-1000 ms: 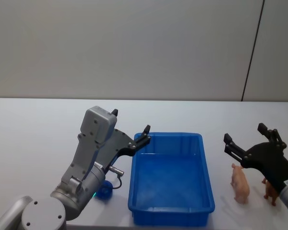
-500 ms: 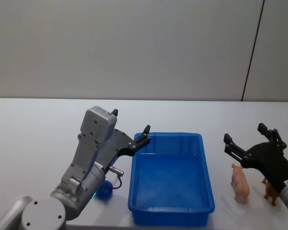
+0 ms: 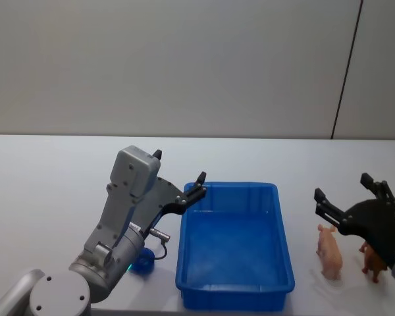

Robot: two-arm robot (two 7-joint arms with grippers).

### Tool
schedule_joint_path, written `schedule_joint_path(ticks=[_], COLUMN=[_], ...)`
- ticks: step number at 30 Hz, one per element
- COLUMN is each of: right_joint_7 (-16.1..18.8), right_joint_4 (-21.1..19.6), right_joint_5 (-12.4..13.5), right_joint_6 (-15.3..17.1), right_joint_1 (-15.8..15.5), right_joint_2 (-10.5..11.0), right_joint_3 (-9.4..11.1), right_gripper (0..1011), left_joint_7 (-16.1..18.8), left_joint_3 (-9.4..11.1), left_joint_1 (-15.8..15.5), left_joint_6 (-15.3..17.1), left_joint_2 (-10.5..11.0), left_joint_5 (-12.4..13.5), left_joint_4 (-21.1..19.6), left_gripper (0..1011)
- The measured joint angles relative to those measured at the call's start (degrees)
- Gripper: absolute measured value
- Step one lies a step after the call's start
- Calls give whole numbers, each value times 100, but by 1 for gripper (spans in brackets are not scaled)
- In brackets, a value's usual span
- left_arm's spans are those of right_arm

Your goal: Pick up the two dolls from the table and place them into the box.

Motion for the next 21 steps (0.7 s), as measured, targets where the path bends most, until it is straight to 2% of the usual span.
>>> schedule_joint_path(ticks=[21], right_joint_7=[168], right_joint_4=[159], right_joint_5=[-76], right_joint_6=[195], right_joint_1=[-366], right_joint_2=[598], right_joint_3=[367], right_gripper=[1001], left_joint_7=[0], left_joint_3=[0], left_joint_1=[0], left_joint_6=[0], left_joint_2=[0], left_joint_5=[0], left_joint_4=[0], left_gripper=[1002])
